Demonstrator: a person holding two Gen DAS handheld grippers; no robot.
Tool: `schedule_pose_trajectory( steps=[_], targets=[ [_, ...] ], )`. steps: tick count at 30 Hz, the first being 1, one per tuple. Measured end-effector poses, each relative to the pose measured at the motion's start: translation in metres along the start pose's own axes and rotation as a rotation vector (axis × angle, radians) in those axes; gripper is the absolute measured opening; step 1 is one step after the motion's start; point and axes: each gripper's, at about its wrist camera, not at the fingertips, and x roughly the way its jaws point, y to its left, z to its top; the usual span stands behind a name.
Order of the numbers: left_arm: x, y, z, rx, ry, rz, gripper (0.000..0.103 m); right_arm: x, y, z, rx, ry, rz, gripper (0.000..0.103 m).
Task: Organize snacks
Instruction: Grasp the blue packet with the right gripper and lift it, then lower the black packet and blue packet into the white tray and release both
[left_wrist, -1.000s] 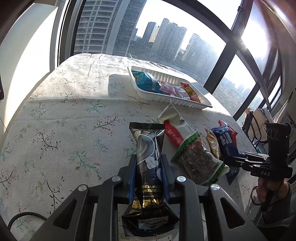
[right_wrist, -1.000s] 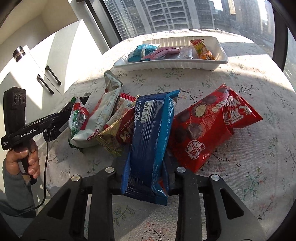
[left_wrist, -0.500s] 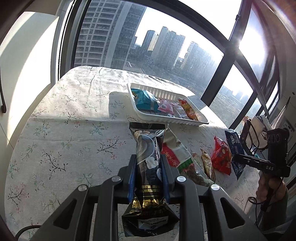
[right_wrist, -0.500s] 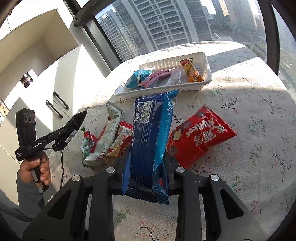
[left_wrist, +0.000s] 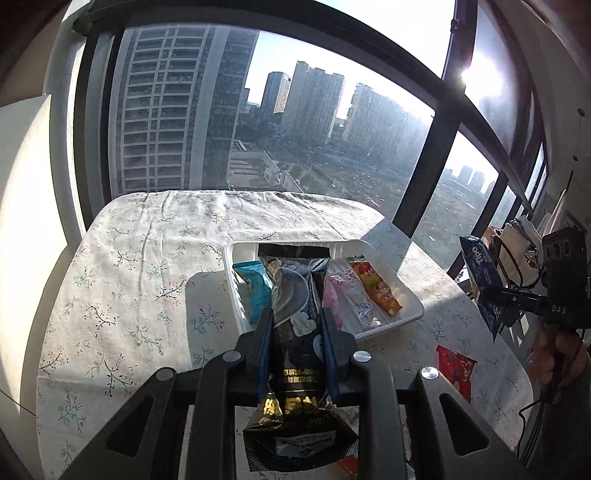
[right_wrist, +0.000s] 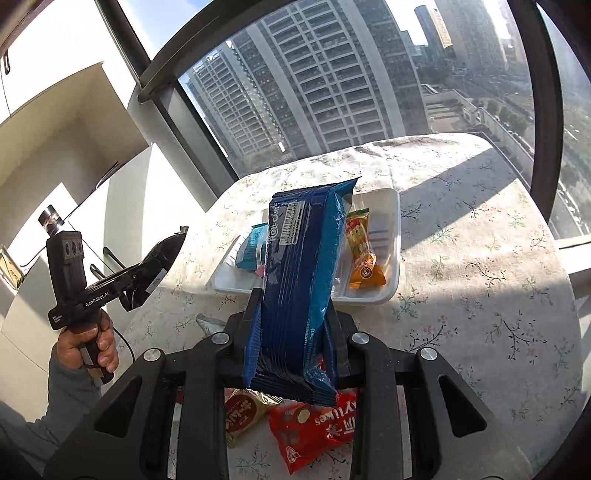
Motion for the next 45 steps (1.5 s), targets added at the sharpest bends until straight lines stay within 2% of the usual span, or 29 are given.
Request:
schedule_pose_trajectory(
  steps=[4, 10, 15, 22, 33, 40, 45],
  targets=[
    [0.036, -0.017, 0.019, 0.077, 0.047, -0.006, 0.025, 0.027, 0.005, 0.032, -0.021, 0.042, 0.021, 0.026],
    [0.088, -0.029, 0.036, 0.107, 0.097, 0.008, 0.025, 0.084, 0.015, 0.062, -0.072, 0.133, 0.006, 0.026],
    [0.121, -0.028, 0.038, 0.115, 0.133, 0.04, 0.025, 0.123, 0.016, 0.074, -0.082, 0.179, -0.022, 0.026],
    [0.16, -0.026, 0.028, 0.13, 0.183, 0.091, 0.025, 0.172, -0.003, 0.076, -0.055, 0.238, -0.06, 0.026],
    [0.177, -0.028, 0.021, 0.157, 0.194, 0.112, 0.026, 0.222, -0.017, 0.065, -0.094, 0.291, -0.114, 0.026],
    [0.181, -0.03, 0.018, 0.159, 0.202, 0.119, 0.029, 0.232, -0.017, 0.06, -0.11, 0.297, -0.107, 0.026],
    [0.18, -0.029, 0.018, 0.149, 0.2, 0.115, 0.031, 0.23, -0.022, 0.062, -0.078, 0.282, -0.108, 0.027]
  ],
)
